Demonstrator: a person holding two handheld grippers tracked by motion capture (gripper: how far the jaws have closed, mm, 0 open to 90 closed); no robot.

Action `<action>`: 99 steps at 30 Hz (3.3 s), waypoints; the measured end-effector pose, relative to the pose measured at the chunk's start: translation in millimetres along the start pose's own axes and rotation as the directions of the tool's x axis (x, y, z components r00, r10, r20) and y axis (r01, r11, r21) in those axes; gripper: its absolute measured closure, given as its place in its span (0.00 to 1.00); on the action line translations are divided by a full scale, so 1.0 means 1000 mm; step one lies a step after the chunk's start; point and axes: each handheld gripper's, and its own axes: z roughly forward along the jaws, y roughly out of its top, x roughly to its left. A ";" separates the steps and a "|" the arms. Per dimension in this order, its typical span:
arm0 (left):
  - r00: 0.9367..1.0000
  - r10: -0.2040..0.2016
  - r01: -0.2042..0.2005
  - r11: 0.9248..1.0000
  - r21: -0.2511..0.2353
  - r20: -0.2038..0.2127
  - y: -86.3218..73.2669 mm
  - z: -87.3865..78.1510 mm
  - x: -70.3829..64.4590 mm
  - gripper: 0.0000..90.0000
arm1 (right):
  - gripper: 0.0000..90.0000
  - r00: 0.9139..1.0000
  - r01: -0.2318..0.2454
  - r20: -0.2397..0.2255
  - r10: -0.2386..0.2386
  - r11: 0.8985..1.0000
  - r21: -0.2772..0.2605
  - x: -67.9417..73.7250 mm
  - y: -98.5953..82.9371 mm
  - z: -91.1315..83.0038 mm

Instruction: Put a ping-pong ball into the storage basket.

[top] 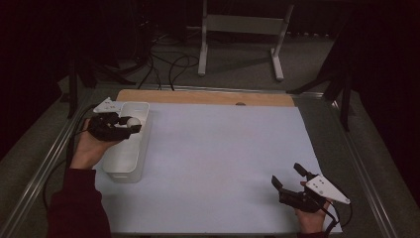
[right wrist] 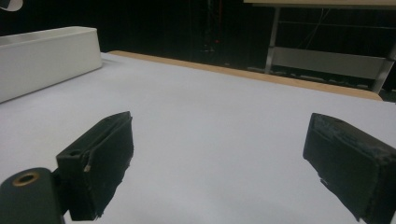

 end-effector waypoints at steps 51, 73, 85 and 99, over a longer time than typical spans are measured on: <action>0.998 -0.023 0.021 0.999 -0.038 -0.063 -0.002 0.004 -0.019 0.00 | 0.09 1.000 0.002 0.001 -0.002 1.000 -0.002 0.001 0.000 0.000; 0.998 0.057 -0.059 0.988 -0.145 -0.020 -0.022 0.013 -0.067 0.00 | 0.09 1.000 0.000 -0.002 0.000 1.000 -0.003 0.001 0.000 0.000; 0.999 0.045 -0.046 0.977 -0.207 -0.009 -0.046 0.013 -0.080 0.00 | 0.09 1.000 0.002 -0.006 -0.002 1.000 -0.001 0.002 0.000 0.002; 0.998 0.056 -0.055 0.969 -0.241 -0.001 -0.062 0.016 -0.091 0.00 | 0.09 1.000 0.007 -0.015 -0.007 1.000 0.001 0.002 0.002 0.004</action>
